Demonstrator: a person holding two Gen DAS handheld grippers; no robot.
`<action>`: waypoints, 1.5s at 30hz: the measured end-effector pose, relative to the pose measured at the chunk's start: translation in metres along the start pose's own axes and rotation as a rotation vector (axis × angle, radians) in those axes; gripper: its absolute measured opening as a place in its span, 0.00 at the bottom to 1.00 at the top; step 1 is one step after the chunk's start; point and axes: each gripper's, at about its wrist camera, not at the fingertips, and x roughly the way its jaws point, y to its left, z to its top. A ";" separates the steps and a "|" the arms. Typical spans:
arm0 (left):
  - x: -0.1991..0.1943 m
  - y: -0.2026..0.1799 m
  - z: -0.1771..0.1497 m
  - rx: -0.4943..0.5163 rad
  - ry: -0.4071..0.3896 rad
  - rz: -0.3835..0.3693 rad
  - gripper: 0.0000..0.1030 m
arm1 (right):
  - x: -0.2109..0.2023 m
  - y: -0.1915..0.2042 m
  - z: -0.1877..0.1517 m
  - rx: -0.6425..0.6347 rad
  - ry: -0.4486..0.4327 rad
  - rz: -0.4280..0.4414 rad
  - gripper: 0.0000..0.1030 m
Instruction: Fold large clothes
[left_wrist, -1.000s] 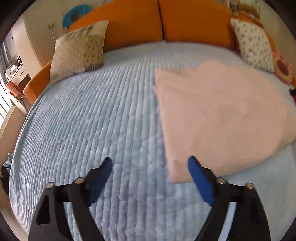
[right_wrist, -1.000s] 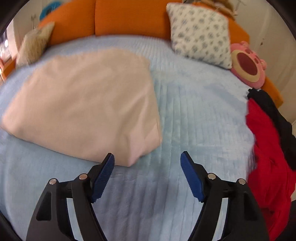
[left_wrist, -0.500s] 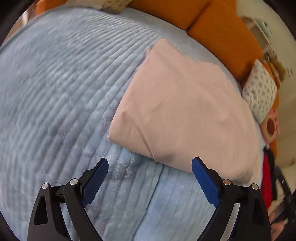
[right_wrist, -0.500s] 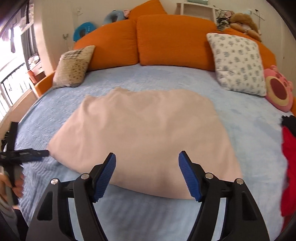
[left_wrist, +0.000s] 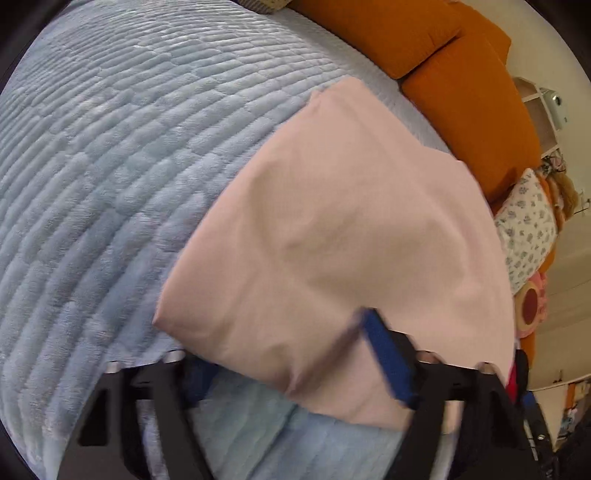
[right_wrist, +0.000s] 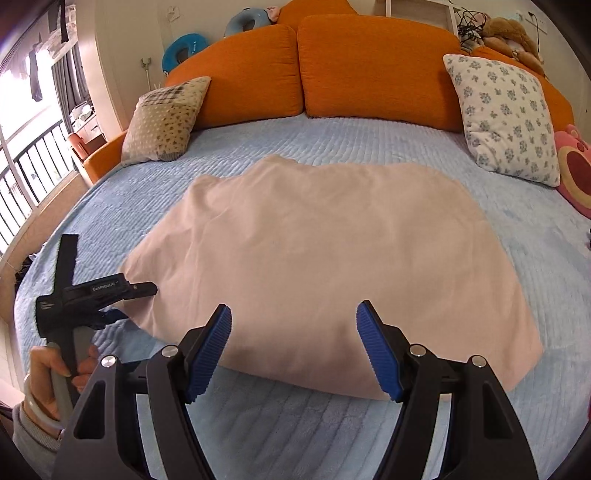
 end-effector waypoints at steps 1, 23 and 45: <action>-0.002 -0.002 0.000 -0.011 -0.015 0.003 0.58 | 0.001 -0.002 -0.001 0.001 -0.003 -0.009 0.67; -0.050 -0.025 0.017 0.089 -0.122 -0.090 0.19 | 0.066 -0.004 -0.038 0.182 0.042 0.005 0.10; -0.059 -0.390 -0.134 0.890 -0.100 -0.138 0.18 | 0.025 -0.055 -0.093 0.544 -0.178 0.082 0.08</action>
